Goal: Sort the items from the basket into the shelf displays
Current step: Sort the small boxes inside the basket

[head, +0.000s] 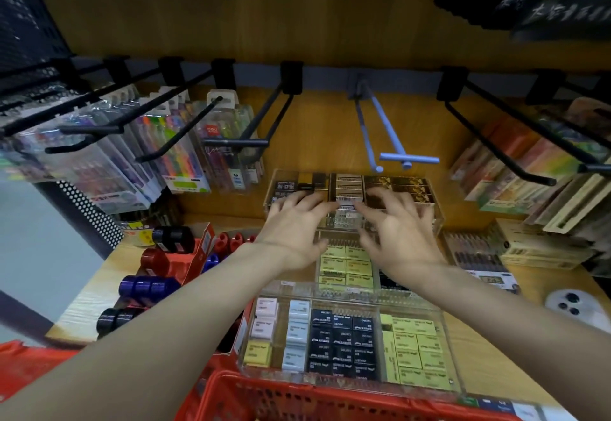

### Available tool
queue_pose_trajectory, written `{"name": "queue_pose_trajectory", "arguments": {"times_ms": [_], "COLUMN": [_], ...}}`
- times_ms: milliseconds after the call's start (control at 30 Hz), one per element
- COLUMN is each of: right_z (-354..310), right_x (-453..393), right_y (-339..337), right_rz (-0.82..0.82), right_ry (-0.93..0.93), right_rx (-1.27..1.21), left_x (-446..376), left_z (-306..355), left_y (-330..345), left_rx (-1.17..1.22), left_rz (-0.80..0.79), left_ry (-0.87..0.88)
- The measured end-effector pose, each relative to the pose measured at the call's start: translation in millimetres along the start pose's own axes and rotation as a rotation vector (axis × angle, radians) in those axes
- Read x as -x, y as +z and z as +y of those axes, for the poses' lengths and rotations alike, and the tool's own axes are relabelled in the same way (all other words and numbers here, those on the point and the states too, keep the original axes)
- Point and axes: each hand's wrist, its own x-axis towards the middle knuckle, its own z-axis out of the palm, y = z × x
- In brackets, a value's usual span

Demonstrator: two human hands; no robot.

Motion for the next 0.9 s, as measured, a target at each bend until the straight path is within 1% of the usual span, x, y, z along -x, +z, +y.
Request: {"name": "queue_pose_trajectory", "arguments": {"times_ms": [167, 267, 333, 367, 433, 467, 500, 533, 567, 600, 633, 667, 700, 733, 767, 800, 900], "right_z": [-7.3, -11.9, -13.1, -13.1, -12.7, -10.3, -7.7, -6.8, -5.4, -5.4, -5.9, -7.0, -7.4, -8.2, -9.1, -7.6, 6.8], "right_x": [-3.8, -7.9, 1.8, 13.1, 45.6, 64.6, 86.1, 109.6, 127.8, 149.7, 172.2, 192.5, 211.4, 230.4, 246.4, 260.6, 290.3], "right_y": [-0.6, -9.2, -17.7, -22.3, -35.2, -43.5, -50.0, -55.4, -58.7, -58.1, -53.7, -47.6, -38.4, -27.1, -16.5, -6.2, 26.5], "right_rz": [-0.029, -0.073, -0.13, -0.114, 0.0, 0.036, 0.034, -0.008, -0.096, -0.25, -0.435, -0.597, -0.714, -0.787, -0.822, -0.832, -0.813], "right_ry": [-0.017, -0.005, 0.022, 0.01, -0.085, -0.128, -0.143, -0.119, -0.071, -0.029, -0.005, -0.008, -0.028, -0.046, -0.033, 0.027, 0.308], "right_rx": [0.147, 0.159, 0.068, -0.016, -0.234, -0.347, -0.44, -0.516, -0.57, -0.607, -0.597, -0.547, -0.474, -0.405, -0.368, -0.371, -0.395], "left_x": [-4.1, -4.3, 5.3, 16.3, 50.0, 70.1, 92.0, 114.7, 131.3, 151.8, 171.3, 187.1, 200.2, 212.8, 223.3, 231.7, 255.0], "left_z": [1.1, 10.1, 20.5, 27.6, 45.9, 56.3, 67.0, 77.9, 86.5, 96.6, 106.4, 113.2, 117.0, 118.4, 115.7, 109.5, 81.8], "left_y": [1.1, -7.1, -14.4, -17.5, -22.7, -24.4, -22.7, -18.5, -11.9, -2.1, 9.7, 22.7, 37.5, 52.5, 66.5, 78.9, 118.9], "left_rx": [-0.127, -0.158, -0.114, -0.069, 0.003, 0.025, 0.033, 0.034, 0.019, 0.006, -0.006, -0.013, -0.019, -0.009, 0.028, 0.084, 0.186], "left_rz": [-0.069, -0.102, -0.052, 0.008, 0.17, 0.203, 0.172, 0.1, -0.014, -0.175, -0.345, -0.483, -0.599, -0.706, -0.783, -0.833, -0.903], "left_ry": [-0.037, -0.058, -0.04, -0.008, 0.099, 0.149, 0.186, 0.208, 0.213, 0.208, 0.203, 0.185, 0.156, 0.13, 0.101, 0.055, -0.131]}}
